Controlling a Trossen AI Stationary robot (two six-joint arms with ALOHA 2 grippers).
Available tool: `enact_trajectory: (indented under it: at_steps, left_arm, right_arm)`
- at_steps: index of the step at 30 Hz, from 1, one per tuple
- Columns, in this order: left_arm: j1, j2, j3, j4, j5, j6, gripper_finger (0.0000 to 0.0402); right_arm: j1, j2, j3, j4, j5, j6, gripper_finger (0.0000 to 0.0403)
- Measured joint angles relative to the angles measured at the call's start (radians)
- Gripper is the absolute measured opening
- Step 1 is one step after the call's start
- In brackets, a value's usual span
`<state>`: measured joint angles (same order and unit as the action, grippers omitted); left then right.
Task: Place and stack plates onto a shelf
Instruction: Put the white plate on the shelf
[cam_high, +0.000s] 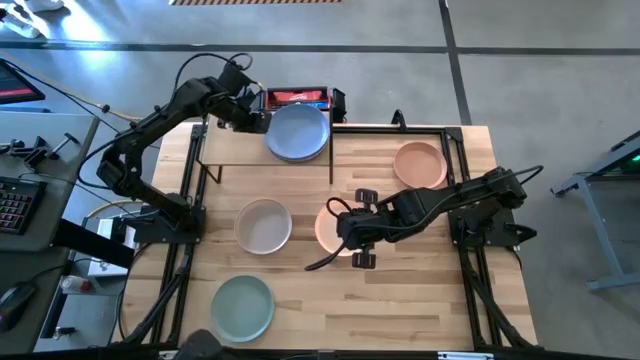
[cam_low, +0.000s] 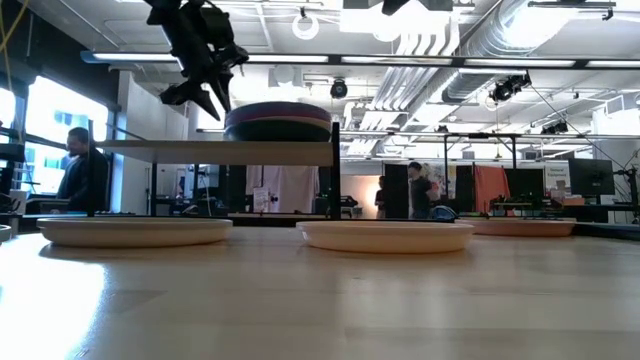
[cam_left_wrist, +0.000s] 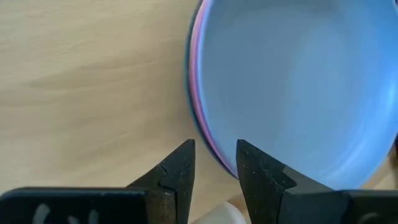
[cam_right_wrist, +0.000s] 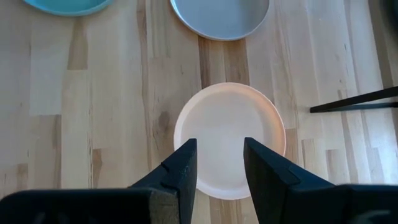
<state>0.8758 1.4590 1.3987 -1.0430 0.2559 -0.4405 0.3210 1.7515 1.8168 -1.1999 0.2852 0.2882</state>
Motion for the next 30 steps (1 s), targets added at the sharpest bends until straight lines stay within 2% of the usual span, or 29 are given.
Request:
enact_trajectory:
  at_steps: [5, 10, 17, 23, 30]
  left_arm:
    - [-0.014, 0.000, 0.000, -0.012, 0.004, 0.001, 0.0106]
    - [-0.040, -0.019, 0.000, -0.113, 0.003, 0.077, 0.0106]
    - [-0.106, -0.089, -0.004, -0.231, -0.005, 0.095, 0.0106]
    - [-0.225, -0.177, -0.092, -0.294, -0.034, 0.067, 0.0106]
    - [-0.363, -0.297, -0.269, -0.293, -0.131, -0.120, 0.0106]
  right_arm:
    - [0.000, 0.000, 0.000, 0.000, 0.000, 0.005, 0.0108]
    - [0.000, 0.000, 0.000, 0.000, -0.001, 0.051, 0.0108]
    - [-0.007, 0.000, 0.000, 0.000, -0.005, 0.143, 0.0108]
    - [-0.007, 0.001, 0.000, -0.001, -0.006, 0.266, 0.0108]
    - [-0.007, 0.002, 0.000, -0.001, -0.007, 0.314, 0.0108]
